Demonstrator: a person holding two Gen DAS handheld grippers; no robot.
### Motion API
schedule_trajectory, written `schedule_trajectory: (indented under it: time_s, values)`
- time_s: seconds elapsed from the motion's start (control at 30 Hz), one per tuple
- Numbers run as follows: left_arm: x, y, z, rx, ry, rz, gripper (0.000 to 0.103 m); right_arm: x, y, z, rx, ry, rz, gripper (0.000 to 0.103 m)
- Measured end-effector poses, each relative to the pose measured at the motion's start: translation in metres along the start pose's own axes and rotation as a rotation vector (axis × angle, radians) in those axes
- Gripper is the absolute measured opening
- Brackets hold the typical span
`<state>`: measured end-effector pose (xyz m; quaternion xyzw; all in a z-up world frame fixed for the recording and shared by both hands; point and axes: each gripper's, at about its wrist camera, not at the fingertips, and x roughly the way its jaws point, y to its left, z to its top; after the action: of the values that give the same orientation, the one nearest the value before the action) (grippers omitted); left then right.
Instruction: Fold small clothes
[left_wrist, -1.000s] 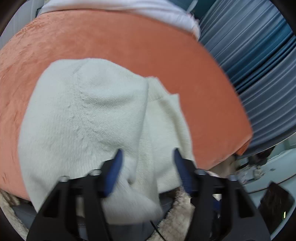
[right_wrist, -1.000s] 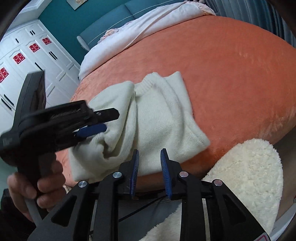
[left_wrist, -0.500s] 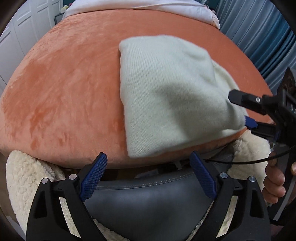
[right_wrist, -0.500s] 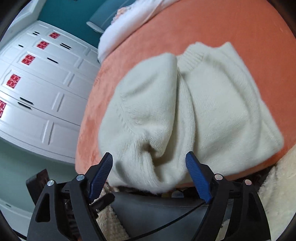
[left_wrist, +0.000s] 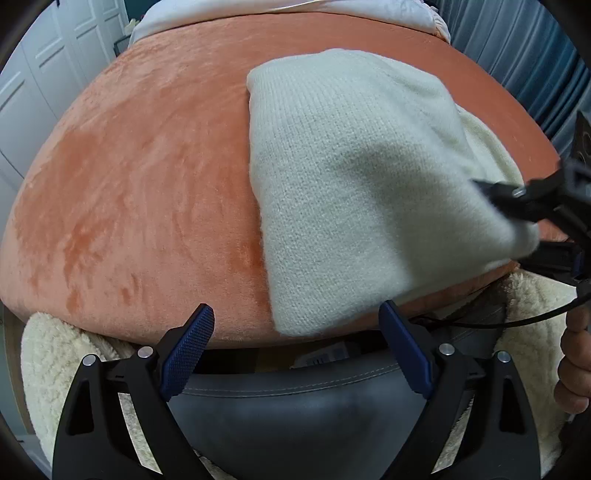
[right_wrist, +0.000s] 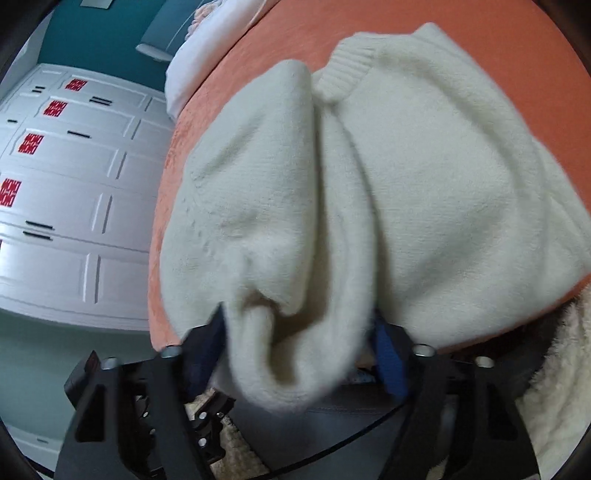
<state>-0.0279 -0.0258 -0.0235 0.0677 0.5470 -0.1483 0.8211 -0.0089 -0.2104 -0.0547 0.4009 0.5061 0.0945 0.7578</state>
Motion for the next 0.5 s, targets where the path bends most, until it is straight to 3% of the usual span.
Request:
schedule_trajectory:
  time_s: [0.03, 0.07, 0.2, 0.27, 0.33, 0.4, 0.47, 0.5]
  values:
    - [-0.004, 0.001, 0.001, -0.006, -0.009, -0.005, 0.088, 0.002, 0.010, 0.001, -0.032, 0.004, 0.005, 0.024]
    - [-0.008, 0.000, 0.002, -0.006, -0.020, -0.012, 0.088, -0.003, 0.025, 0.003, -0.083, -0.023, -0.009, 0.020]
    - [-0.034, -0.003, 0.009, -0.005, -0.099, -0.044, 0.089, -0.078, 0.081, 0.018, -0.259, -0.240, 0.091, 0.015]
    - [-0.037, -0.007, 0.013, 0.000, -0.119, -0.064, 0.092, -0.112, 0.086, 0.025, -0.306, -0.338, 0.070, 0.015]
    - [-0.027, -0.014, 0.016, 0.020, -0.103, -0.039, 0.091, -0.123, 0.064, 0.035, -0.282, -0.371, 0.009, 0.015]
    - [-0.013, -0.021, 0.016, 0.032, -0.069, -0.033, 0.092, -0.104, 0.008, 0.048, -0.204, -0.310, -0.122, 0.017]
    - [-0.006, -0.026, 0.018, 0.026, -0.034, -0.053, 0.092, -0.068, -0.049, 0.056, -0.104, -0.170, -0.260, 0.019]
    - [-0.006, -0.030, 0.018, 0.030, -0.025, -0.060, 0.091, -0.061, -0.067, 0.052, -0.055, -0.143, -0.246, 0.019]
